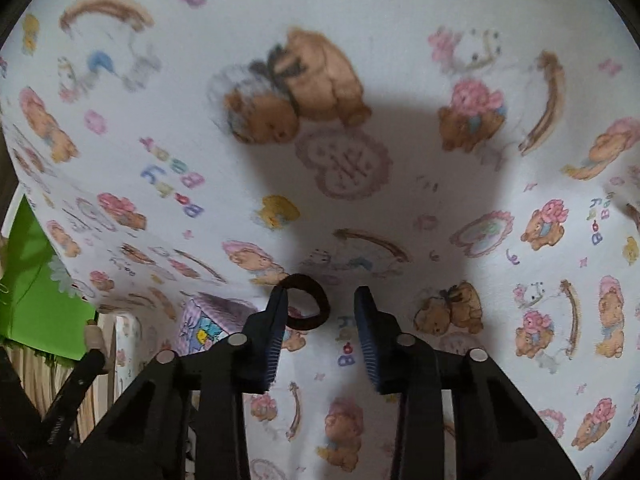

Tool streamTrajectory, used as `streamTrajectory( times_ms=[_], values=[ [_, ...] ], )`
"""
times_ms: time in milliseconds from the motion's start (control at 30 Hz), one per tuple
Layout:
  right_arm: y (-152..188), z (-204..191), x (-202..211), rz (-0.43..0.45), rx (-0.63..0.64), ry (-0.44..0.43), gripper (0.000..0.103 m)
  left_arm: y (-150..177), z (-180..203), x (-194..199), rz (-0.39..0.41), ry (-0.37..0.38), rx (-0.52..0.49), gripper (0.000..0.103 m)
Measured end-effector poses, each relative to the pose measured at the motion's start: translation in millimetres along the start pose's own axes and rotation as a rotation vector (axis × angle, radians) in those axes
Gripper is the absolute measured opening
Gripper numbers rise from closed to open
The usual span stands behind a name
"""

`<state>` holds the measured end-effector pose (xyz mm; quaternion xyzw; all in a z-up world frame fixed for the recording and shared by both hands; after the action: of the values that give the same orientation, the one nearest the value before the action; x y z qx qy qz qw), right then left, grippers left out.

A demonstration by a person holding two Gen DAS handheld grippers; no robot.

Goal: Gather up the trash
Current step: 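Grasp the black hair tie with the right tool while the left tool grasps the cream spool, then carry the hair tie and spool over the pink basket with both tools and release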

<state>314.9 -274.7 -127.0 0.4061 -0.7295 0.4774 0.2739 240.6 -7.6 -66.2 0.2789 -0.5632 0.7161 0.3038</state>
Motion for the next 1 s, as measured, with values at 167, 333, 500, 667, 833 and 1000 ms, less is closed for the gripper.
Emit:
streamTrajectory(
  times_ms=[167, 333, 500, 667, 833, 1000],
  values=[
    [1.1, -1.8, -8.8, 0.004, 0.034, 0.043, 0.013, 3.2, 0.6, -1.2, -0.014, 0.029, 0.003, 0.029],
    [0.2, -6.6, -4.0, 0.043, 0.054, 0.041, 0.006, 5.1, 2.8, 3.5, -0.021, 0.08, 0.011, 0.029],
    [-0.9, -23.3, 21.8, 0.105, 0.105, -0.007, 0.006, 2.7, 2.1, 15.3, 0.012, 0.103, -0.011, 0.029],
    [4.0, -34.7, 49.1, 0.138, 0.181, -0.017, 0.006, 6.3, 3.0, 26.3, 0.04, 0.112, -0.048, 0.029],
    [16.2, -39.3, 71.1, 0.165, 0.278, 0.029, 0.006, 17.1, 0.3, 29.1, 0.026, 0.113, -0.053, 0.029],
    [31.9, -43.6, 90.8, 0.185, 0.316, -0.008, 0.006, 24.9, 5.2, 39.1, 0.022, 0.13, -0.072, 0.028]
  ],
)
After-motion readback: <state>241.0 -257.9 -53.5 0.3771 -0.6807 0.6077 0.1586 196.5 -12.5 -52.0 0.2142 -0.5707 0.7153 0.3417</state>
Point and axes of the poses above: each gripper's, at about its wrist camera, not at the fingertips, and x roughly against the way its jaws point, z to its right, y to its underside, the point moved 7 cm from there along -x, roughly the way its jaws point, and after that the axes turned 5 degrees about x, right-handed, at the moved point
